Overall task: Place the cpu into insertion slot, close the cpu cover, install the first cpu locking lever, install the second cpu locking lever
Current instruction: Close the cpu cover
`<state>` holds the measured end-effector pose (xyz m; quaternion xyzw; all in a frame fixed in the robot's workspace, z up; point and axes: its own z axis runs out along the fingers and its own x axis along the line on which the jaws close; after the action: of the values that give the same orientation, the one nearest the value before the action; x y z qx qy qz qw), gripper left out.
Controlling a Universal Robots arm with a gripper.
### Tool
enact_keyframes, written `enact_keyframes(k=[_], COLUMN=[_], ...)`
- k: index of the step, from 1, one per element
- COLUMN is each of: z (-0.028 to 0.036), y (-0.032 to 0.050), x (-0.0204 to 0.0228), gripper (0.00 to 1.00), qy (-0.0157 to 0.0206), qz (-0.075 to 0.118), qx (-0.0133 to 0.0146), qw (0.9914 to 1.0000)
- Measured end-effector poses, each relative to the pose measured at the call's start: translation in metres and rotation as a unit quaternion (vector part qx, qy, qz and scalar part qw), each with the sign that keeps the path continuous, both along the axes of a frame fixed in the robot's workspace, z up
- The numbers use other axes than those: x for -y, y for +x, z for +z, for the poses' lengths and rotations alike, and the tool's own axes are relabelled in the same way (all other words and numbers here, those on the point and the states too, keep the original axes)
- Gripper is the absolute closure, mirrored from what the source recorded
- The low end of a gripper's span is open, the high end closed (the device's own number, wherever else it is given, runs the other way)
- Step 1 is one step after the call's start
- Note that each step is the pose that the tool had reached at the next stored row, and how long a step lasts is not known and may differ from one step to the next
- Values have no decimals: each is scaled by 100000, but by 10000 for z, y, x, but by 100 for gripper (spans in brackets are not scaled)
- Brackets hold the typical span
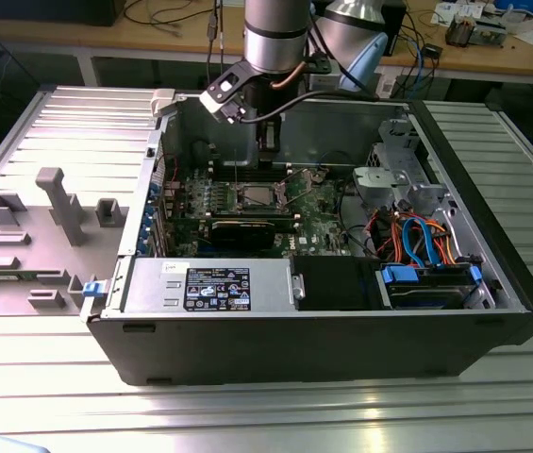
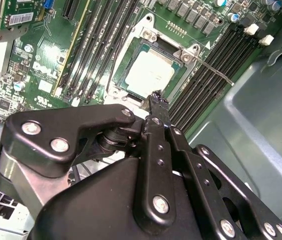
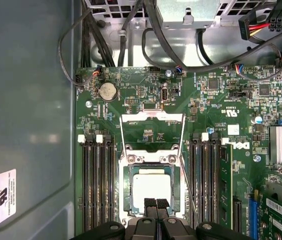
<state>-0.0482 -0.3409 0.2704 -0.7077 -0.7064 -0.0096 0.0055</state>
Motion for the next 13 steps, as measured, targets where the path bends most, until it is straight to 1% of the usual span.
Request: enact_keyframes(k=[13], z=[0], y=[38], x=[0], gripper=[89], qy=[-2], qz=[3], qx=[0], qw=[100000])
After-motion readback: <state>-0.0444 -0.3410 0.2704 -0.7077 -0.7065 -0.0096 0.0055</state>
